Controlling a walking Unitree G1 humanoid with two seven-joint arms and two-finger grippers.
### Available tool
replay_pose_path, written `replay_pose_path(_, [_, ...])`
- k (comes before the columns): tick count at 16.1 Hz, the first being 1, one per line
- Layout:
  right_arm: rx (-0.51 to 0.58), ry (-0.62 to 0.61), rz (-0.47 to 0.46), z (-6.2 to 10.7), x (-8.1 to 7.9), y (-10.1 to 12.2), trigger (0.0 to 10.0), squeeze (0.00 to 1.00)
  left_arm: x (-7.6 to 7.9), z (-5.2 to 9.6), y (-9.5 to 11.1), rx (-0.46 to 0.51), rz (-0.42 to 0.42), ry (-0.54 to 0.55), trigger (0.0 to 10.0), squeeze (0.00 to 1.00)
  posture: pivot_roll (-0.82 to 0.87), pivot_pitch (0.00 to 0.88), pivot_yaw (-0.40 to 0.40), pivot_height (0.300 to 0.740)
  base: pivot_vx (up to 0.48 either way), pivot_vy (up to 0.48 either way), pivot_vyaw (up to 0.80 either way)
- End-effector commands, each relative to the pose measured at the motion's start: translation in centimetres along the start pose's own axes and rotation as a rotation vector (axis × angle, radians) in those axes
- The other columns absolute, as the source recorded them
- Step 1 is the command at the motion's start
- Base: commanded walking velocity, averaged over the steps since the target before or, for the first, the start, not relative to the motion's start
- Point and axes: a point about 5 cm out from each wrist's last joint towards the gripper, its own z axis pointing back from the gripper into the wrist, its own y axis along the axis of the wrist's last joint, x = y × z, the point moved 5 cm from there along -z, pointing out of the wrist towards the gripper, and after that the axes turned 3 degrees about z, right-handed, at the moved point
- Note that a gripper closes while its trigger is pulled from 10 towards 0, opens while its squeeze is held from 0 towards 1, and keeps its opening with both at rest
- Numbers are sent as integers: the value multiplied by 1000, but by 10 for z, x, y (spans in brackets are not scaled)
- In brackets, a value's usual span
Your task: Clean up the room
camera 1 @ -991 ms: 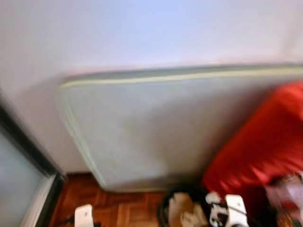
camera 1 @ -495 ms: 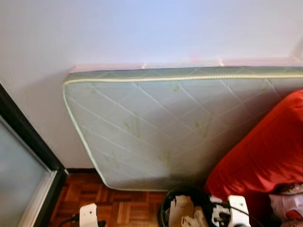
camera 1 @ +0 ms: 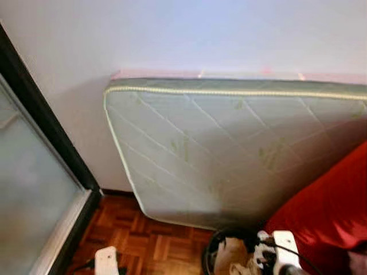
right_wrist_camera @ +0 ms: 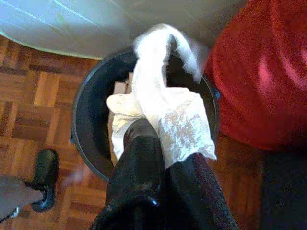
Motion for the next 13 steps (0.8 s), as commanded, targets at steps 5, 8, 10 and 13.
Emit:
replay_pose_path(5, [-19, -2, 10, 2, 3, -6, 10000, 0, 0, 0, -1, -3, -6, 2, 10000, 0, 66, 0, -1, 740, 0, 0, 0])
replay_pose_path(8, [-16, 7, 28, 1, 2, -5, 10000, 0, 0, 0, -1, 1, -3, 1, 10000, 0, 66, 0, -1, 740, 169, 0, 0])
replay_pose_path(10, [-15, 10, 35, 1, 2, -5, 10000, 0, -1, 0, 0, 5, -4, 1, 10000, 0, 66, 0, -1, 740, 281, 0, 400])
replay_pose_path(13, [-16, 6, 17, 1, 2, -5, 10000, 0, 1, 0, 0, 5, -3, -3, 10000, 0, 66, 0, -1, 740, 289, 0, 267])
